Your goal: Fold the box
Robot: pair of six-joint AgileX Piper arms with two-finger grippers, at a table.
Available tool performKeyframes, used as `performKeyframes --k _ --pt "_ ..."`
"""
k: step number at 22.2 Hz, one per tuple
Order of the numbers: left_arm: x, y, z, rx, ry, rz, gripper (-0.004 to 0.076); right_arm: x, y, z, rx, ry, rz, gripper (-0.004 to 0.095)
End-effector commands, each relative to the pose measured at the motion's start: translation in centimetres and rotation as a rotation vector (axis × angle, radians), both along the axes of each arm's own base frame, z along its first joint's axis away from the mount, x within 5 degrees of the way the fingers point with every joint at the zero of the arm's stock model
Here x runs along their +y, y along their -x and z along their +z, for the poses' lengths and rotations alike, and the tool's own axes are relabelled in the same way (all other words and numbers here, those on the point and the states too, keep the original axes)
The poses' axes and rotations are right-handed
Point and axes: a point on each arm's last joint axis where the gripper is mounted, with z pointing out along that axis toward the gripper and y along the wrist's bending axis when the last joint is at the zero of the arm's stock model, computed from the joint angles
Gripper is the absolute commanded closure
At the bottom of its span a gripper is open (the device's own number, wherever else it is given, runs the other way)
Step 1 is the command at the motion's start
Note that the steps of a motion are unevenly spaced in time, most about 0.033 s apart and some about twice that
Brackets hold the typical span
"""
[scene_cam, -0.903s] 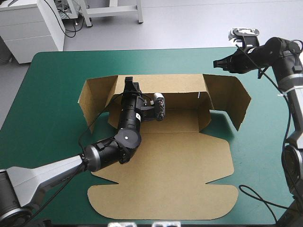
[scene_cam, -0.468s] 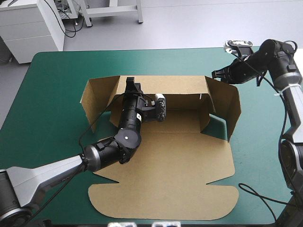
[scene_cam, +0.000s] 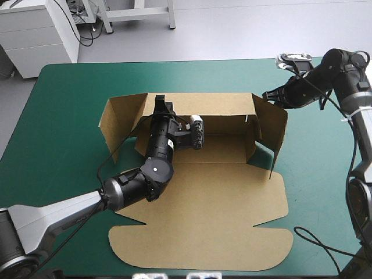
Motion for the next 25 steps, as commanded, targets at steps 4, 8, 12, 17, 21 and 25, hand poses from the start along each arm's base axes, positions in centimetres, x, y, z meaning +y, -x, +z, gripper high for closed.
performKeyframes --k 4,8,12,17,21,25 --pt "0.3 0.5 3.4 -0.167 -0.005 -0.023 0.0731 0.9 3.9 1.6 -0.032 -0.074 0.082 0.0926" --pt "0.3 0.5 3.4 -0.167 -0.005 -0.023 0.0731 1.0 5.2 1.2 -0.052 -0.084 0.098 0.0925" --pt "0.3 0.5 3.4 -0.166 -0.004 -0.025 0.0731 1.2 6.3 -0.2 -0.117 -0.108 0.119 0.0925" --pt "0.3 0.5 3.4 -0.167 -0.004 -0.023 0.0731 2.0 7.5 -4.5 -0.195 -0.198 0.170 0.0925" --pt "0.3 0.5 3.4 -0.165 -0.004 -0.027 0.0731 2.3 7.7 -5.6 -0.237 -0.217 0.225 0.0914" --pt "0.2 0.5 3.4 -0.164 -0.004 -0.030 0.0731 2.6 8.1 -5.7 -0.238 -0.200 0.324 0.0799"
